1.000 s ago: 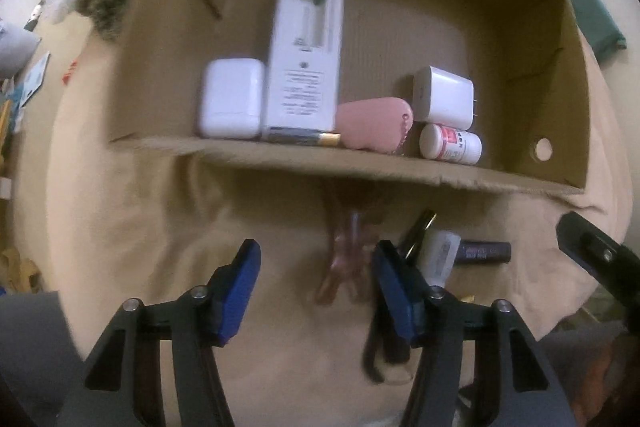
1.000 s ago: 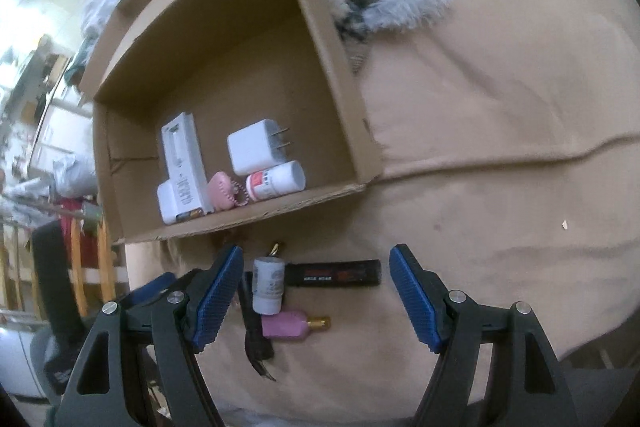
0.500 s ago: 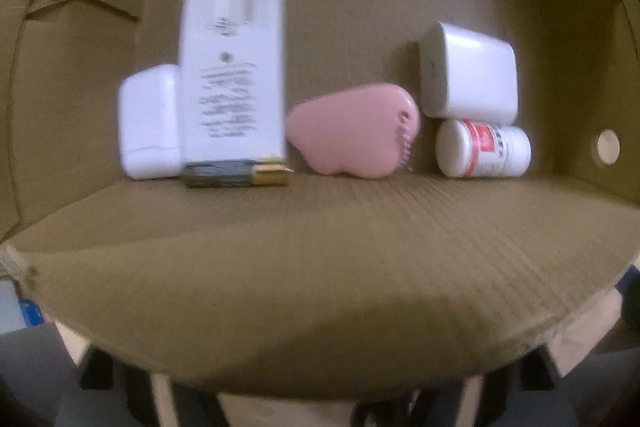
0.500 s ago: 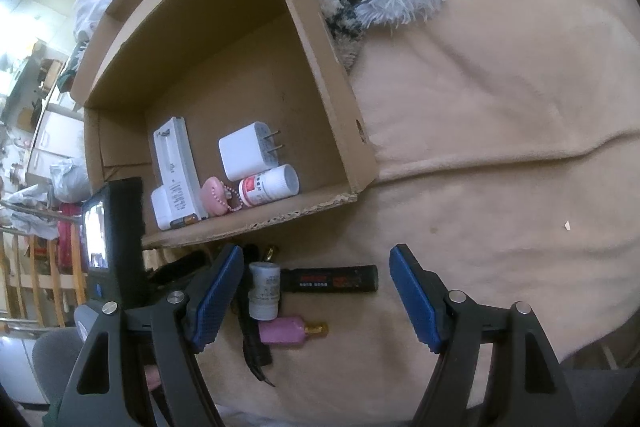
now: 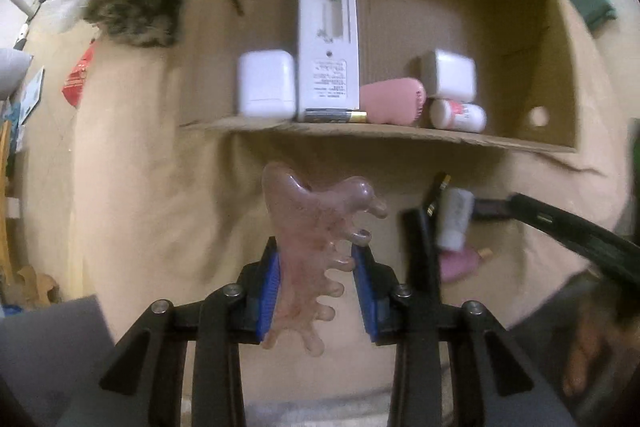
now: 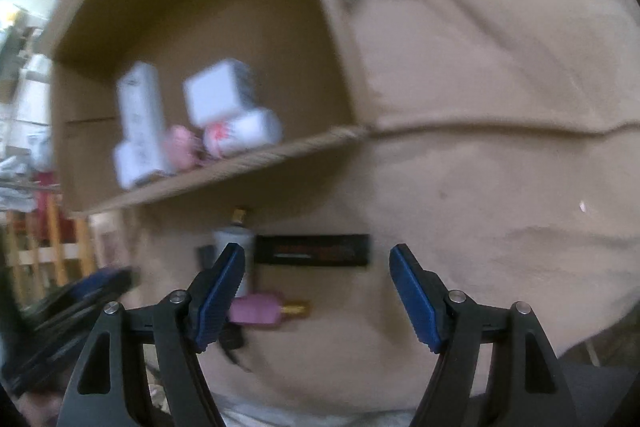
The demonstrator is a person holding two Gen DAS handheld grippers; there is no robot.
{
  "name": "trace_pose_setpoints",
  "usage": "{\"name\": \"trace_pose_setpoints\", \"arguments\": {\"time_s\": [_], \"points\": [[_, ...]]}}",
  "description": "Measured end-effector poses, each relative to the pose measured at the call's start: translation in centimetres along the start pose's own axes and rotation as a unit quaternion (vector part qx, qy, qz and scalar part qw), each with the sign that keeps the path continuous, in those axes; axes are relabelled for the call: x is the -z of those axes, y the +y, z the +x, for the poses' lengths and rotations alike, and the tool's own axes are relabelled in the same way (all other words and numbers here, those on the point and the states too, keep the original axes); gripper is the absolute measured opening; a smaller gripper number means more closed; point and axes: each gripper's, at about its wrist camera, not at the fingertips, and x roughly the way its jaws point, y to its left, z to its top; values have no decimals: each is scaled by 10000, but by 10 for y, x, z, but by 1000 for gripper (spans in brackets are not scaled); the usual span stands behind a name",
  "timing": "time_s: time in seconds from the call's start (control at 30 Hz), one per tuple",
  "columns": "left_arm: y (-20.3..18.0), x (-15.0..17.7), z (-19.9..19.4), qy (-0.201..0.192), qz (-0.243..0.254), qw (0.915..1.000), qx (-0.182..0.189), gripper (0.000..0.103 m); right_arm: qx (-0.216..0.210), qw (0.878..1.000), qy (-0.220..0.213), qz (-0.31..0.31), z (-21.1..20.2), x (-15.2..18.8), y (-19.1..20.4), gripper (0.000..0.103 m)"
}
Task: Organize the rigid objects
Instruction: 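Grasp the pink comb with the left tool while the right tool grasps the black power bank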
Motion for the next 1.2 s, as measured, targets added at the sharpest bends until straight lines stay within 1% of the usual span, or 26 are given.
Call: {"name": "trace_pose_setpoints", "arguments": {"time_s": [0.07,0.13,0.23,0.3,0.37,0.4,0.47,0.5,0.6,0.63,0.67,0.7,0.73,0.9,1.1,1.2], "points": [[6,9,-22,-160,-52,9998,106,32,177,9998,72,26,7,-1,-1,80],[14,10,-33,-326,-86,9994,106,32,287,9995,126,-11,14,-2,3,80],[28,10,-37,-566,-76,9984,-50,32,392,9989,217,-107,27,-4,16,80],[52,10,-34,-600,-199,9980,-45,32,504,9981,250,-239,34,-4,26,81],[59,9,-26,-533,-449,9975,88,32,672,9968,249,-351,40,-5,35,91],[62,7,-25,-542,-522,9971,134,32,740,9962,255,-392,44,-5,39,93],[61,5,-25,-661,-472,9967,46,32,872,9947,250,-475,51,-4,45,98],[60,4,-26,-703,-440,9966,23,32,924,9940,229,-538,53,-4,48,99],[60,5,-26,-678,-439,9966,138,32,1083,9915,143,-706,58,-3,54,99],[59,5,-26,-676,-435,9967,140,32,1104,9909,117,-757,58,2,57,96],[58,5,-26,-680,-430,9967,140,32,1162,9897,72,-835,57,3,58,86],[58,4,-25,-688,-424,9966,135,32,1241,9881,32,-910,59,4,64,86],[58,4,-25,-704,-416,9966,125,32,1220,9881,18,-942,58,5,70,86],[58,4,-25,-757,-410,9963,22,32,934,9922,-36,-819,50,7,67,86],[65,6,-24,-771,-575,9954,-13,32,526,9965,-275,-592,28,13,60,86],[63,6,-25,-815,-554,9951,-31,32,391,9969,-433,-535,14,19,61,86]]}}
